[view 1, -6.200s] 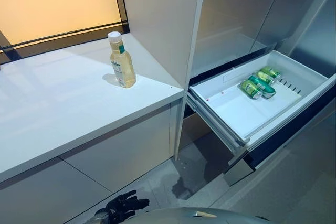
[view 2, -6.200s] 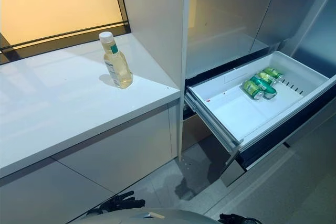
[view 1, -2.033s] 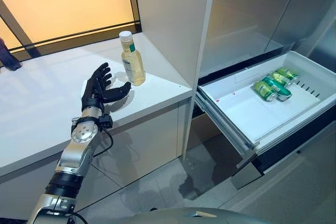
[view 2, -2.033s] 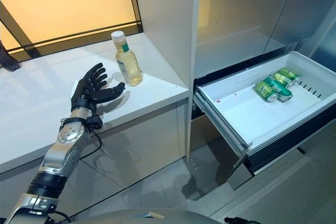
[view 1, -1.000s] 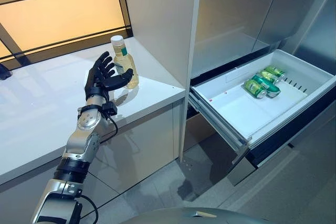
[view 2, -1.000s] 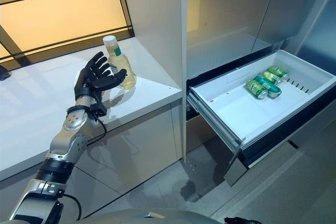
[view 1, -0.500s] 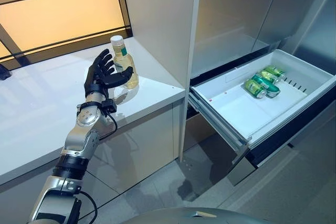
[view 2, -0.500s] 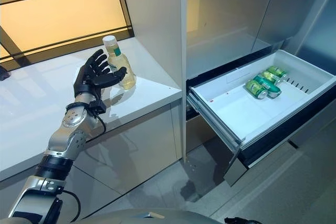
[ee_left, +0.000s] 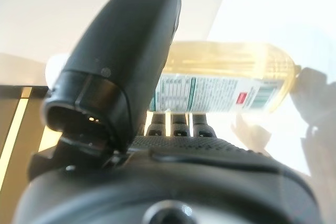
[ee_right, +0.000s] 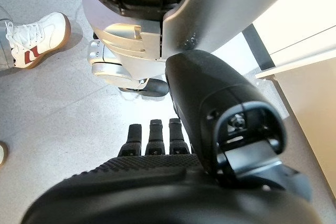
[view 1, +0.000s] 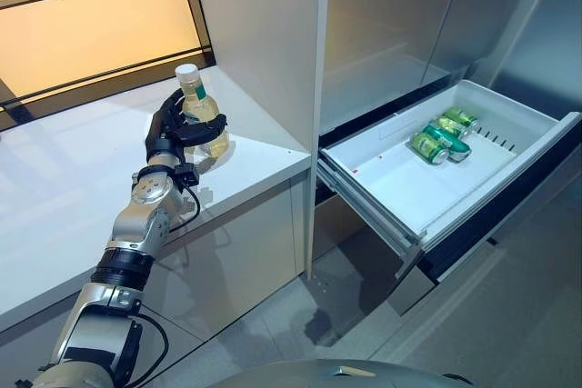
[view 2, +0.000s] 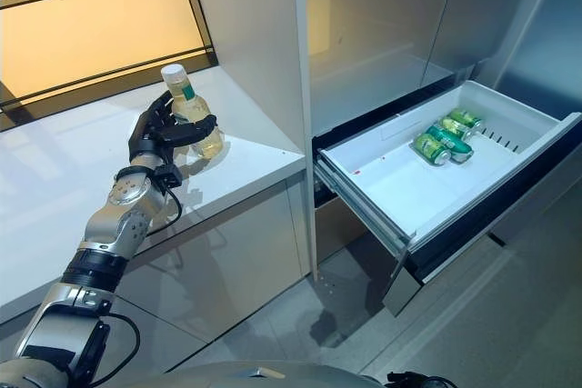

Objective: Put drinks into fridge and close the fridge

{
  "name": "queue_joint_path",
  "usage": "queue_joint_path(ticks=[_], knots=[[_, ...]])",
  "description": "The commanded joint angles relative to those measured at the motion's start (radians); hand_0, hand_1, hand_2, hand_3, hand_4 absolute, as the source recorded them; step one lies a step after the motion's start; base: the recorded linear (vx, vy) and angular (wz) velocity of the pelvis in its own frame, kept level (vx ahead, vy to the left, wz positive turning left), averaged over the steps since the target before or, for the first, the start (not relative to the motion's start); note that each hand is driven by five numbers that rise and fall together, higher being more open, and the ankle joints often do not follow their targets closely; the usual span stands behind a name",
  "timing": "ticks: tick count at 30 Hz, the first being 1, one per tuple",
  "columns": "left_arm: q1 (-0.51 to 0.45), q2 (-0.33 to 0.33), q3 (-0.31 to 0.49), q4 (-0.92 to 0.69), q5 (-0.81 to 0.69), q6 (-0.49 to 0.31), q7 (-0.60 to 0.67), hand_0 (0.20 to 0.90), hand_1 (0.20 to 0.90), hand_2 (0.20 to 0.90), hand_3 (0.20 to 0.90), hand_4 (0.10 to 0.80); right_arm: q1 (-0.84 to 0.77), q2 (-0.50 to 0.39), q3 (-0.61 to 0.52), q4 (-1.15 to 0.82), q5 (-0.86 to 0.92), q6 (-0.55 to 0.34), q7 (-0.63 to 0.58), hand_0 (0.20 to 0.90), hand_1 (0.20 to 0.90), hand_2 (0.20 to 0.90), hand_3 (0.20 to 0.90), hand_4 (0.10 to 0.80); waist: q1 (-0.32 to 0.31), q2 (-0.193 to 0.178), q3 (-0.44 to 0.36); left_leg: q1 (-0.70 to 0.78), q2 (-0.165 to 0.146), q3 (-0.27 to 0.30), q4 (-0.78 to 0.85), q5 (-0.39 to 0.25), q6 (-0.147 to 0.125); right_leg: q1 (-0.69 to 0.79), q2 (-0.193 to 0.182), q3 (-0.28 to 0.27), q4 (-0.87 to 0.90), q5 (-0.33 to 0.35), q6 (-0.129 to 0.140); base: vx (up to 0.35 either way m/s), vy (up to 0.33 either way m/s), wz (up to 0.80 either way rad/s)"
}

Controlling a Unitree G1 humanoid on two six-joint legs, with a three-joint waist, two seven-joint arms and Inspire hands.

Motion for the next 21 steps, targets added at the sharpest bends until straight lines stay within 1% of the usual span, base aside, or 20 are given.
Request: queue_joint_path(ticks=[1,6,14,15,16,17,21], knots=[[-0.258,0.072,-0.008,0.052,-0.01,-0.065,0.0,0.9,0.9,0.9,0.9,0.8,-0.02,0.016,0.047,0.018,-0.015,-0.001,0.035,0.9,0.9,0.9,0.9,0.8,0.01,0.008,-0.03,0.025,-0.03,-0.002,0.01,-0.127,0.014,-0.057,0.0,0.003,0.026,0.012,0.068,0.006,0.003,-0.08],[-0.28,0.071,-0.02,0.089,-0.038,-0.061,-0.008,0.9,0.9,0.9,0.9,0.8,-0.02,0.017,0.051,0.021,-0.017,-0.005,0.035,0.9,0.9,0.9,0.9,0.8,0.005,0.011,-0.033,0.026,-0.03,0.001,0.01,-0.129,0.015,-0.058,0.0,0.005,0.027,0.012,0.069,0.002,0.001,-0.01],[-0.304,0.055,-0.018,0.122,-0.067,-0.096,-0.006,0.9,0.9,0.9,0.9,0.8,-0.022,0.016,0.058,0.024,-0.017,-0.005,0.038,0.9,0.9,0.9,0.9,0.8,0.0,0.01,-0.039,0.025,-0.029,0.004,0.011,-0.129,0.013,-0.06,0.0,0.009,0.027,0.012,0.07,0.0,0.0,0.0],[-0.306,0.054,-0.019,0.124,-0.067,-0.103,-0.003,0.604,0.604,0.604,0.554,0.454,-0.023,0.015,0.058,0.024,-0.016,-0.004,0.038,0.9,0.9,0.9,0.9,0.8,0.0,0.01,-0.038,0.025,-0.029,0.005,0.011,-0.129,0.013,-0.06,0.0,0.01,0.027,0.012,0.07,0.0,0.0,0.0],[-0.309,0.055,-0.019,0.124,-0.066,-0.108,0.001,0.439,0.439,0.439,0.362,0.262,-0.022,0.015,0.059,0.022,-0.016,-0.004,0.038,0.9,0.9,0.9,0.9,0.8,-0.001,0.01,-0.038,0.025,-0.03,0.005,0.01,-0.129,0.013,-0.06,0.0,0.01,0.027,0.013,0.07,0.0,0.0,0.0],[-0.31,0.056,-0.019,0.125,-0.065,-0.111,0.001,0.3,0.3,0.3,0.2,0.1,-0.022,0.014,0.059,0.022,-0.018,-0.004,0.039,0.9,0.9,0.9,0.9,0.8,-0.002,0.01,-0.038,0.026,-0.029,0.005,0.01,-0.129,0.013,-0.06,0.0,0.011,0.027,0.013,0.07,0.0,0.0,0.0],[-0.316,0.057,-0.016,0.131,-0.058,-0.124,0.002,0.3,0.3,0.3,0.2,0.1,-0.021,0.013,0.057,0.025,-0.024,-0.008,0.043,0.9,0.9,0.9,0.9,0.8,-0.003,0.009,-0.04,0.026,-0.03,0.006,0.009,-0.13,0.013,-0.062,0.001,0.012,0.027,0.013,0.071,0.0,0.0,0.0]])
